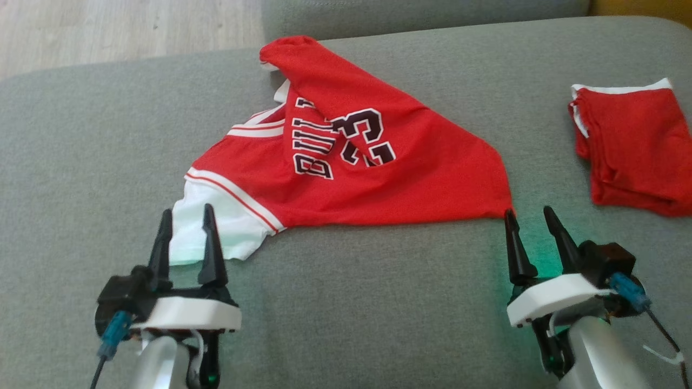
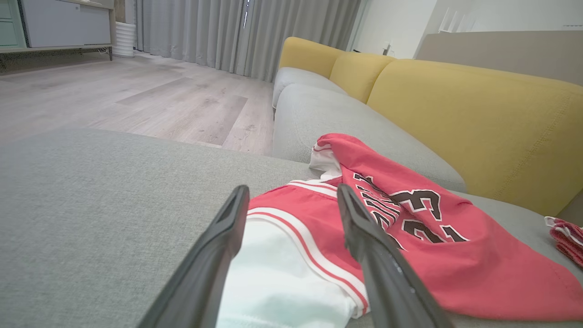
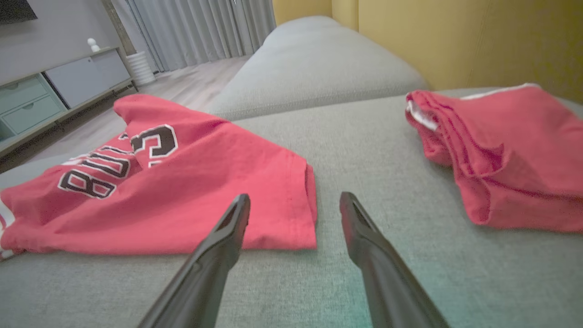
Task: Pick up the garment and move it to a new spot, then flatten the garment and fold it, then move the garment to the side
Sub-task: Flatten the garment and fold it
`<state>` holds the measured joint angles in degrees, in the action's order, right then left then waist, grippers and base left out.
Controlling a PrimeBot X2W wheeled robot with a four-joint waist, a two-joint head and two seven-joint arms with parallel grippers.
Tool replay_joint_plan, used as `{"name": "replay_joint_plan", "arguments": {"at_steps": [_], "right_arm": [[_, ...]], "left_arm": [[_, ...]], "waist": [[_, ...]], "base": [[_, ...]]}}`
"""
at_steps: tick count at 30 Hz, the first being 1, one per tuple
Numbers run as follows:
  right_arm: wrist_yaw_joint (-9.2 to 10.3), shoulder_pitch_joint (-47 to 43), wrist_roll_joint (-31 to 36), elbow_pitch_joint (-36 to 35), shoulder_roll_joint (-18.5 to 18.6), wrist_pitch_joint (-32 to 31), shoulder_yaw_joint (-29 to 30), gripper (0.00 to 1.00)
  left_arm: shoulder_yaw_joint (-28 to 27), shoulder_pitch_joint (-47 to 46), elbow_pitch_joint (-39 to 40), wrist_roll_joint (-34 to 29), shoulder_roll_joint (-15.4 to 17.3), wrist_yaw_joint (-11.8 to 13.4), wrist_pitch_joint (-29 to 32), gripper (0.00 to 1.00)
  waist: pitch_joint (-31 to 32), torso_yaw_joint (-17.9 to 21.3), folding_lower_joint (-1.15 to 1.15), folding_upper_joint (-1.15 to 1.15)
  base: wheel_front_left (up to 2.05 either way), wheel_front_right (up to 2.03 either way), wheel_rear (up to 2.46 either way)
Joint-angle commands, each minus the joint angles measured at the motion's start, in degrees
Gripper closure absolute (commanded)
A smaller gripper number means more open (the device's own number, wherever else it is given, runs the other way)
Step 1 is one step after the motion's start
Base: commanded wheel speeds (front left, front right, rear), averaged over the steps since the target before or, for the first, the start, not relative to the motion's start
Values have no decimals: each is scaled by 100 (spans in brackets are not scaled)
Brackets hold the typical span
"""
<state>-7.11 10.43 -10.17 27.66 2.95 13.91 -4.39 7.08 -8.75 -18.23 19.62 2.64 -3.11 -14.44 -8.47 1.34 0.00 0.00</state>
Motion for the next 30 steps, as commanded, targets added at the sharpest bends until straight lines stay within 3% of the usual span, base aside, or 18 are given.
{"name": "replay_joint_plan", "arguments": {"at_steps": [1, 8, 19, 20, 24, 30], "right_arm": [[-37, 328, -93, -10, -7, -34, -74, 0], [-37, 819, -490, 1077, -7, -140, 56, 0], [-37, 1397, -857, 2349, -7, -121, -211, 0], [-37, 1432, -873, 2418, -7, -120, -274, 96], [-37, 1546, -714, 2554, -7, -7, -254, 100], [-37, 1592, -32, 2510, -7, 95, 560, 100]], "left_arm": [[-127, -245, 151, 18, 25, -13, -55, 0], [-42, -335, 101, 32, 24, -9, -55, 0], [-69, -366, 68, 5, 24, 9, -56, 0], [-85, -363, 63, 1, 24, 14, -56, 0], [-139, -344, 25, -24, 24, 65, -56, 0], [-178, -319, -119, -30, 24, 132, -56, 0]], "waist": [[-35, -47, 0, 0], [-132, -200, 0, 0], [-161, -327, 0, 0], [-159, -324, 0, 0], [-140, -289, 0, 0], [-108, -217, 0, 0]], "base": [[0, 0, 0], [0, 0, 0], [0, 0, 0], [0, 0, 0], [0, 0, 0], [0, 0, 0]]}}
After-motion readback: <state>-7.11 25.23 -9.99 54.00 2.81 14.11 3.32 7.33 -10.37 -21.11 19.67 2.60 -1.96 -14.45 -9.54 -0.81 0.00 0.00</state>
